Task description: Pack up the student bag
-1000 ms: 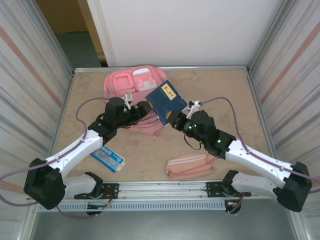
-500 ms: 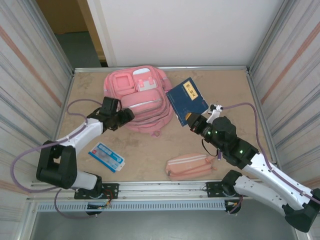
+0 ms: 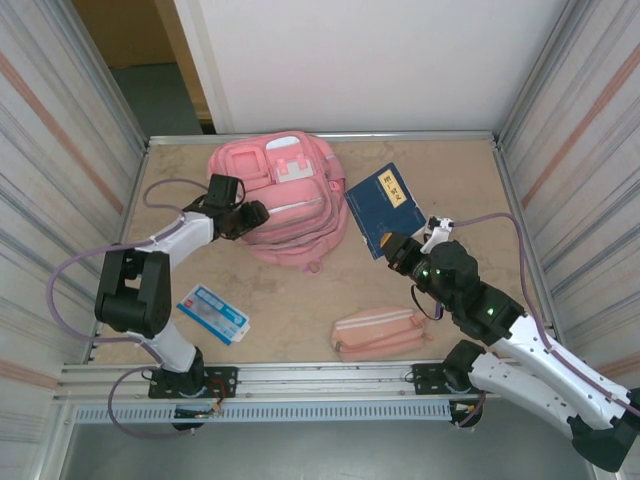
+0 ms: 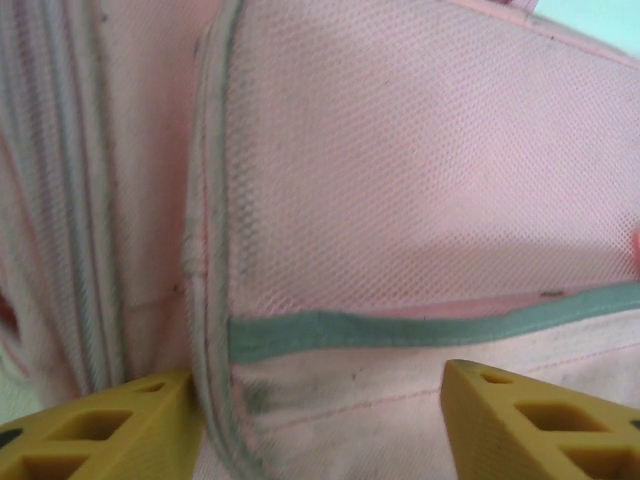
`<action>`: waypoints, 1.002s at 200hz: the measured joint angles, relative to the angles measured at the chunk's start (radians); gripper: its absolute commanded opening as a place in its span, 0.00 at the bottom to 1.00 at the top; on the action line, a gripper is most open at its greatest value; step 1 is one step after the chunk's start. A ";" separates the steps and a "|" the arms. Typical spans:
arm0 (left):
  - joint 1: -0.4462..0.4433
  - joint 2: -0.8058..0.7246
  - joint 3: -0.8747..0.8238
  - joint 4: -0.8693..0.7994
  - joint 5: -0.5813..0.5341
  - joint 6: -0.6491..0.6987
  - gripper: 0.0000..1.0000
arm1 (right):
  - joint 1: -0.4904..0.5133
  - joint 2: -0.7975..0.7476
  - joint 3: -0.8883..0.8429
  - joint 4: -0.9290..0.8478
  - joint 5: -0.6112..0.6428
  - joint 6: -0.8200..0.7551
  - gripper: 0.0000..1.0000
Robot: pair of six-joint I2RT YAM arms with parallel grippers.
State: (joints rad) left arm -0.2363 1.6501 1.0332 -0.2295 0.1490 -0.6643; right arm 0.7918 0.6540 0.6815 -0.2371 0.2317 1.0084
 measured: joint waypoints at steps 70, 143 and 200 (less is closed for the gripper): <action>0.008 -0.021 0.003 -0.007 0.038 -0.015 0.00 | 0.015 0.090 -0.009 0.001 -0.074 0.079 0.00; 0.007 -0.217 0.061 -0.028 0.138 -0.147 0.00 | -0.037 0.404 0.032 0.065 -0.645 0.088 0.00; -0.002 -0.229 0.081 -0.030 0.138 -0.235 0.00 | 0.027 0.444 0.039 0.135 -0.893 0.091 0.00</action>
State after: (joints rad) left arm -0.2379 1.4212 1.1145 -0.2596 0.2874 -0.8997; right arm 0.8192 1.0977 0.7204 -0.1020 -0.6613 1.0996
